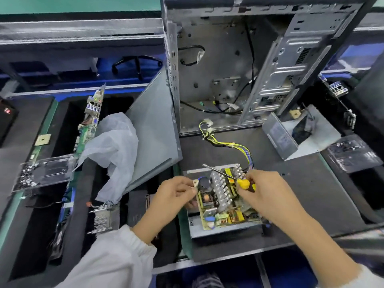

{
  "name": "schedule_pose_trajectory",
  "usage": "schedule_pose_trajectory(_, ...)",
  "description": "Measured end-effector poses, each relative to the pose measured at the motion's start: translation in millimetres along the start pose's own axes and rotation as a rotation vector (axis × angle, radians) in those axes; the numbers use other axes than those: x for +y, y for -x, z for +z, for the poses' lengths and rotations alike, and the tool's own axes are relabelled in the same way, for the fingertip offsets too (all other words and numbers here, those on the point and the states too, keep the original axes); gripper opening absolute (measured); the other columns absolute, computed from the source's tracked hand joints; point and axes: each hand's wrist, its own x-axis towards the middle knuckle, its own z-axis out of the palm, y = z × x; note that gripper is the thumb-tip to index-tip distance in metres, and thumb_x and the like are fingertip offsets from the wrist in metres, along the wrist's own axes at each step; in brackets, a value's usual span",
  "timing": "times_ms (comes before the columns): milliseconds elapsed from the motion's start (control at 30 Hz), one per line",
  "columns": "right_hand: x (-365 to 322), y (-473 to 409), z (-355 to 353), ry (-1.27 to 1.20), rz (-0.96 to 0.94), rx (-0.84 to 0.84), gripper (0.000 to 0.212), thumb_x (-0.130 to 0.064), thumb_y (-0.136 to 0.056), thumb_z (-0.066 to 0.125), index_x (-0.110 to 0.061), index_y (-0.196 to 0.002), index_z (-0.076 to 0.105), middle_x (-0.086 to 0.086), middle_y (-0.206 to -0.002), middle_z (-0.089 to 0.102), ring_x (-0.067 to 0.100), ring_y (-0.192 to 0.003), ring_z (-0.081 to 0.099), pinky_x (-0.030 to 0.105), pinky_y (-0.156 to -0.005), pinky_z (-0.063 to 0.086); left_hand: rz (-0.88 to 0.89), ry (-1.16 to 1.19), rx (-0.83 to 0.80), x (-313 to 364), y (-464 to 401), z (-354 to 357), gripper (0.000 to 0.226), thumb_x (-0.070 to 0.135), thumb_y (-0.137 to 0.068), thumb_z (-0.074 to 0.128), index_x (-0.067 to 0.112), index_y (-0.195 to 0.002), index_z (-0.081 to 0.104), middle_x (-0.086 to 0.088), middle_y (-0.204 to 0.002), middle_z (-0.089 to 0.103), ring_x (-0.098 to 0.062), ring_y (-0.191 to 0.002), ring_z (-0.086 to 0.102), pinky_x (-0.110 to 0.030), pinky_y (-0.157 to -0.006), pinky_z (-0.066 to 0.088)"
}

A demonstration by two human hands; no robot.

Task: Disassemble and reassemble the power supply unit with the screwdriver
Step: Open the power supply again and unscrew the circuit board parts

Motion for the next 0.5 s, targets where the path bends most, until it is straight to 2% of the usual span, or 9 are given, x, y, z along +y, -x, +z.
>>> schedule_pose_trajectory(67,-7.9,-5.8,6.2,0.044,-0.009,-0.046,0.037,-0.037,-0.083,0.061,-0.022,-0.06,0.037,-0.001,-0.059,0.047,0.028,-0.067,0.054,0.032,-0.054,0.036,-0.009,-0.016,0.061,-8.0,-2.1,-3.7,0.014,-0.005,-0.092,0.061,-0.006,-0.105,0.061,-0.02,-0.078,0.069,-0.02,-0.062,0.067,-0.025,-0.06,0.055)
schedule_pose_trajectory(133,-14.5,-10.9,13.9,0.093,-0.02,-0.062,0.034,-0.041,-0.086,0.058,-0.02,-0.065,0.042,-0.001,-0.063,0.047,0.029,-0.071,0.054,0.032,-0.057,0.035,-0.019,-0.057,0.096,-14.8,-3.5,-5.6,0.014,-0.005,-0.091,0.061,-0.003,-0.106,0.063,-0.015,-0.075,0.069,-0.02,-0.064,0.067,-0.025,-0.061,0.054)
schedule_pose_trajectory(300,-19.3,-20.7,22.9,0.1,0.01,-0.108,0.028,-0.04,-0.085,0.058,-0.016,-0.074,0.051,0.0,-0.07,0.053,0.029,-0.075,0.054,0.032,-0.059,0.037,0.017,-0.142,0.178,-22.1,-10.7,-5.0,0.012,-0.003,-0.093,0.058,0.006,-0.097,0.064,-0.009,-0.072,0.068,-0.008,-0.056,0.064,-0.019,-0.055,0.053)
schedule_pose_trajectory(400,-25.2,-19.1,29.3,0.135,0.025,-0.13,0.022,-0.034,-0.086,0.059,-0.013,-0.09,0.057,0.004,-0.079,0.055,0.03,-0.083,0.055,0.032,-0.061,0.039,0.023,-0.147,0.273,-25.7,-16.8,-9.3,0.014,-0.003,-0.092,0.057,0.009,-0.093,0.064,-0.011,-0.077,0.067,-0.014,-0.064,0.064,-0.028,-0.062,0.057)
schedule_pose_trajectory(500,-25.1,-17.5,24.4,0.133,0.052,-0.095,0.022,-0.033,-0.085,0.061,-0.011,-0.084,0.055,0.0,-0.067,0.045,0.03,-0.074,0.052,0.031,-0.059,0.035,0.015,-0.245,0.283,-30.5,-17.3,-11.3,0.018,-0.001,-0.09,0.055,0.011,-0.101,0.063,-0.001,-0.085,0.065,-0.015,-0.076,0.063,-0.038,-0.077,0.058)
